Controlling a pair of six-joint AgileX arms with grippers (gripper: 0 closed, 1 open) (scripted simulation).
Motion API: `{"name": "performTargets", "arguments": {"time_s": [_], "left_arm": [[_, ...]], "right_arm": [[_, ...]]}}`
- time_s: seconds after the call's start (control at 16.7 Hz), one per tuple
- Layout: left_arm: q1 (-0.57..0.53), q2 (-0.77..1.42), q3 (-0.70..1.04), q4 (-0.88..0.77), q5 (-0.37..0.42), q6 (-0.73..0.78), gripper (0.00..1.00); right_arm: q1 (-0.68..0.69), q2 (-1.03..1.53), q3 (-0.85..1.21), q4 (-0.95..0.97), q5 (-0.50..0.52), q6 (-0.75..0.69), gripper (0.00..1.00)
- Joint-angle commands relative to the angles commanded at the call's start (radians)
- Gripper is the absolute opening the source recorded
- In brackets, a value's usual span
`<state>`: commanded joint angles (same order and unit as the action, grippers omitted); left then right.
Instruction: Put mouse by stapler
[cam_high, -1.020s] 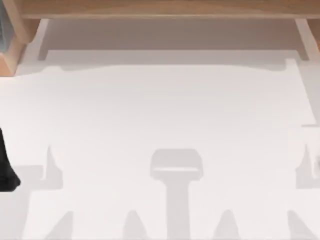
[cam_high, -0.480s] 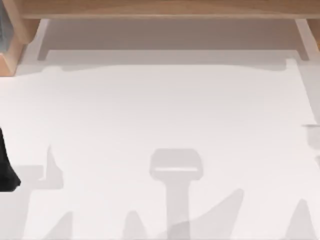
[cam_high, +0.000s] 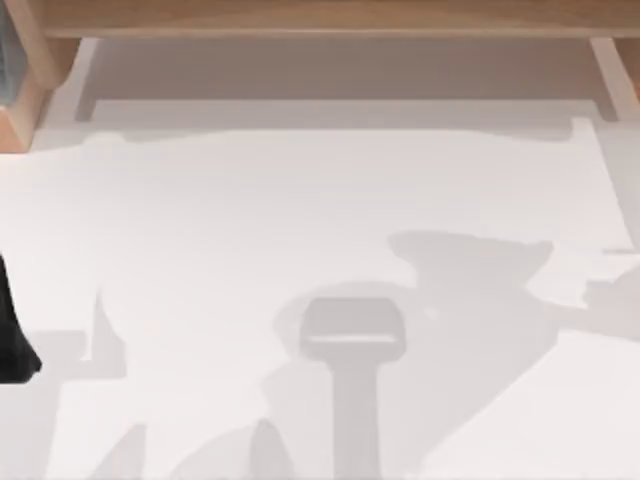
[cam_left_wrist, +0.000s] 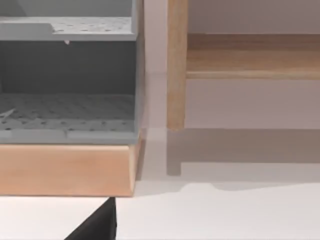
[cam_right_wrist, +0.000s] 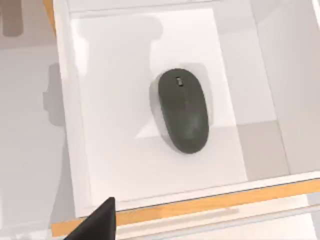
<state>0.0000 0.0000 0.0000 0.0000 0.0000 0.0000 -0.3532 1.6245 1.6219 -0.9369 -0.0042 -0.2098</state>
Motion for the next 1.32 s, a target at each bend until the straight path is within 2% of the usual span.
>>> {"name": "performTargets", "arguments": {"time_s": [0.3,0.66,0.9,1.32], "left_arm": [[0.000,0.000,0.000,0.000,0.000,0.000,1.00],[0.000,0.000,0.000,0.000,0.000,0.000,1.00],[0.000,0.000,0.000,0.000,0.000,0.000,1.00],[0.000,0.000,0.000,0.000,0.000,0.000,1.00]], "right_arm": [[-0.024,0.468,0.423,-0.217,-0.009,-0.097,1.00],[-0.029,0.858,0.736,-0.377,-0.024,-0.191,1.00],[-0.024,0.970,0.842,-0.410,-0.033,-0.214,1.00],[-0.023,0.977,0.846,-0.410,-0.033,-0.214,1.00]]}}
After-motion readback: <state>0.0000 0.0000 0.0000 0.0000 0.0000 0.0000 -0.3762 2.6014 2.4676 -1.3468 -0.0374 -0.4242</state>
